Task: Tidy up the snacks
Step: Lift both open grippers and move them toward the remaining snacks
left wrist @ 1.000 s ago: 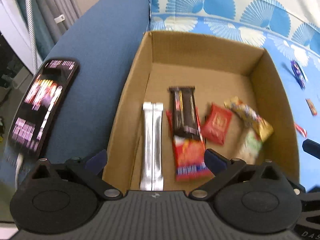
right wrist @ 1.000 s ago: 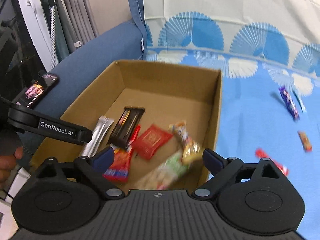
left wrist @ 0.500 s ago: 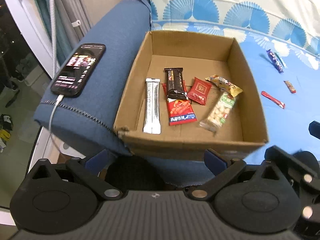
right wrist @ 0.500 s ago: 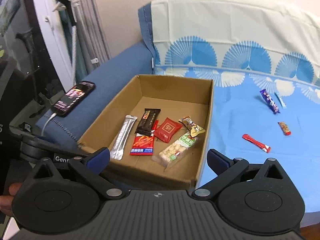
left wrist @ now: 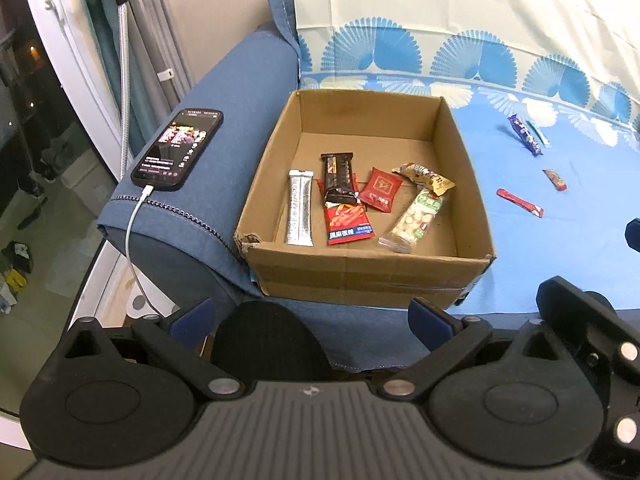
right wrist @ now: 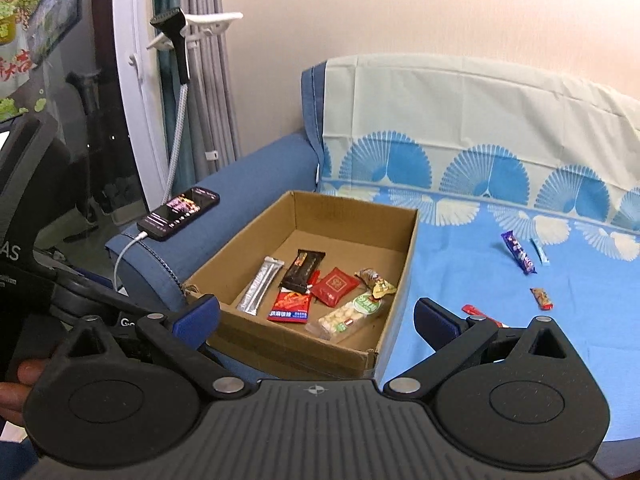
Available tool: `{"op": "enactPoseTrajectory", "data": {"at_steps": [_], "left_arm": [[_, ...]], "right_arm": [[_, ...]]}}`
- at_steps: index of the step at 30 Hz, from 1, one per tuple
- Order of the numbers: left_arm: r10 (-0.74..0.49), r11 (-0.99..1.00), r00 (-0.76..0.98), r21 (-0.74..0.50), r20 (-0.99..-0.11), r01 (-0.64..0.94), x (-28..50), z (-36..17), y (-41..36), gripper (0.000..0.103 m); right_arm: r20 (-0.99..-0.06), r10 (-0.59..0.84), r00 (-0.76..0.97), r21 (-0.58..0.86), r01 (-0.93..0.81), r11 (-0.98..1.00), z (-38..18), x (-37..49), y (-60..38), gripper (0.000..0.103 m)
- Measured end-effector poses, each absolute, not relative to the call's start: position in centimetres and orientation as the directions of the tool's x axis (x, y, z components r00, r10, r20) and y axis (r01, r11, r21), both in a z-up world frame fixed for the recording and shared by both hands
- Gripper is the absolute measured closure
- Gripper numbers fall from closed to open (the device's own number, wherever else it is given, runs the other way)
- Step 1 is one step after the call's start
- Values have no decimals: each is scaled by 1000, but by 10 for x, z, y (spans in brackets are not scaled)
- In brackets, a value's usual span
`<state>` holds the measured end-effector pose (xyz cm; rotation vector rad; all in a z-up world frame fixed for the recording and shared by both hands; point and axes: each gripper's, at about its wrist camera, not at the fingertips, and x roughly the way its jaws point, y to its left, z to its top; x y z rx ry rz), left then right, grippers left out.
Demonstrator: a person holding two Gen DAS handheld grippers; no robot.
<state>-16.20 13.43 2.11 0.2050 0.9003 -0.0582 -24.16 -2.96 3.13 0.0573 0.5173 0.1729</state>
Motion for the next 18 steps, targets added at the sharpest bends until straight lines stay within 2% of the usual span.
{"op": "enactPoseTrajectory", "data": {"at_steps": [18], "left_arm": [[39, 974, 641, 172, -767, 146, -175, 27, 131, 0]], "right_arm": [[-456, 185, 870, 103, -155, 983, 37, -259, -31, 1]]}}
